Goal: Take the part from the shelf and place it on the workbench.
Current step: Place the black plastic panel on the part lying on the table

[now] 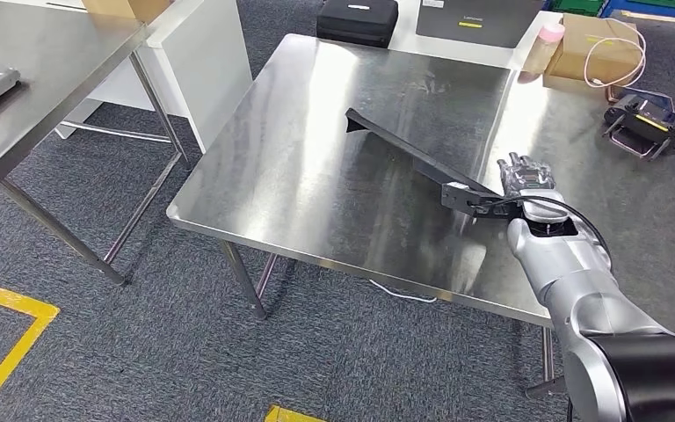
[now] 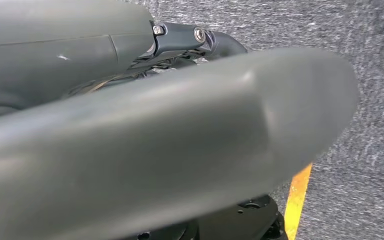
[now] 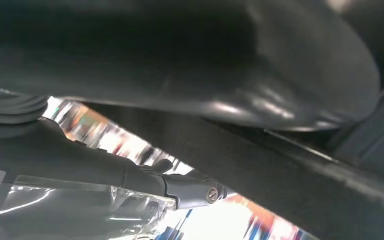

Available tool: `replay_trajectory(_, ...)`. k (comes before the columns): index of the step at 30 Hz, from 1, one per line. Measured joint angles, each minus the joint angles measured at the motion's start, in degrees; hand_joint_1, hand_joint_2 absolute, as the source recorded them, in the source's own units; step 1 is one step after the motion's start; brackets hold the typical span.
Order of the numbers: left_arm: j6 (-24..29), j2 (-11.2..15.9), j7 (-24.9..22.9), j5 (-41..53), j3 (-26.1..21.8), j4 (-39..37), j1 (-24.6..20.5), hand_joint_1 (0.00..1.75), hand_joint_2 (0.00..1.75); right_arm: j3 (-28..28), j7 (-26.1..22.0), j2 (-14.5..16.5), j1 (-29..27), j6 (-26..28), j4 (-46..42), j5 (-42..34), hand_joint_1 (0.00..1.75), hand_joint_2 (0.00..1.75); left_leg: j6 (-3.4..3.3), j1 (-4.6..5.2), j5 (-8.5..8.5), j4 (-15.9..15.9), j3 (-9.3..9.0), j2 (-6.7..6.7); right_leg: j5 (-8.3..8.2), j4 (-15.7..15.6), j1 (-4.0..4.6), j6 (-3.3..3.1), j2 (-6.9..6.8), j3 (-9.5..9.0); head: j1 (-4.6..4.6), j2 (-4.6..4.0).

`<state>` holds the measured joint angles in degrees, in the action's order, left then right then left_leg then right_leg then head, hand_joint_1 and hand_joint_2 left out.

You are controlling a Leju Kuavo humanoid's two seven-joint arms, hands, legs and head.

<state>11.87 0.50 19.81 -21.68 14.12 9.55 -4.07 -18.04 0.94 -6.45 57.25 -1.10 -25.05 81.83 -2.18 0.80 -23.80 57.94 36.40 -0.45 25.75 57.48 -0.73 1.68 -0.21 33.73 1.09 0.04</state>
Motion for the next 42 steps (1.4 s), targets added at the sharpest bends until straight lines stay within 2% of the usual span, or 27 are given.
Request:
replay_trajectory(3,0.0,0.0,-0.3,0.0,0.0,0.0,0.0,0.00,0.00,2.7,-3.6,0.3,0.0,-5.9,0.7,-4.4,0.00,0.00,0.00,0.00,0.00,0.0,0.00,0.00,0.00,0.0,0.00,0.00,0.00,0.00,-0.01,0.00)
replay_trajectory(6,0.0,0.0,-0.5,0.0,0.0,0.0,0.0,0.00,0.00,3.8,-5.5,0.4,0.0,-8.5,1.0,-5.9,0.00,0.00,0.00,0.00,0.00,0.0,0.00,0.00,0.00,0.0,0.00,0.00,0.00,0.01,-0.02,0.00)
replay_trajectory(30,0.5,0.0,-1.9,0.0,0.0,0.0,0.0,0.00,0.00,4.2,-4.9,1.6,0.0,-9.8,2.0,-6.8,0.00,0.00,0.00,-0.01,0.00,0.0,0.00,0.00,0.00,0.0,0.00,0.00,0.00,0.00,0.01,0.00)
replay_trajectory(35,0.4,0.0,-2.0,-0.3,0.0,0.0,0.0,0.00,0.00,3.8,-4.4,1.7,0.1,-9.7,2.0,-6.7,0.00,0.00,-0.57,0.09,-0.37,0.3,0.14,-0.01,0.01,-0.1,-0.90,0.23,0.00,-0.14,0.02,0.00)
replay_trajectory(37,0.4,0.0,-2.0,-0.3,0.0,0.0,0.0,0.00,0.00,3.7,-4.2,1.7,0.2,-9.7,2.0,-6.7,0.00,0.00,-0.94,0.17,-0.16,0.2,0.03,-0.02,-0.16,-0.3,-0.96,0.61,0.01,-0.26,0.03,0.00)
replay_trajectory(39,0.3,0.0,-2.0,-0.3,0.0,0.0,0.0,0.00,0.00,3.6,-4.0,1.7,0.3,-9.7,2.0,-6.7,0.00,0.00,-1.57,-0.13,0.52,-0.6,-0.39,0.16,0.54,0.5,-0.84,0.78,0.03,0.07,0.02,0.00)
replay_trajectory(40,0.3,0.0,-2.0,-0.3,0.0,0.0,-0.1,0.00,0.00,3.6,-4.0,1.6,0.3,-9.7,2.0,-6.7,0.00,0.00,-1.86,-0.36,0.84,-1.0,-0.57,0.25,1.70,2.2,-0.73,0.59,0.06,0.77,-0.03,0.00)
replay_trajectory(42,0.3,-0.1,-2.0,-0.3,0.0,0.0,-0.1,0.00,0.00,3.6,-3.9,1.4,0.4,-9.7,2.2,-6.7,0.00,0.00,-2.14,-0.62,1.11,-1.2,-0.59,0.34,5.24,8.8,-0.72,-0.01,0.10,3.57,-0.09,0.00)
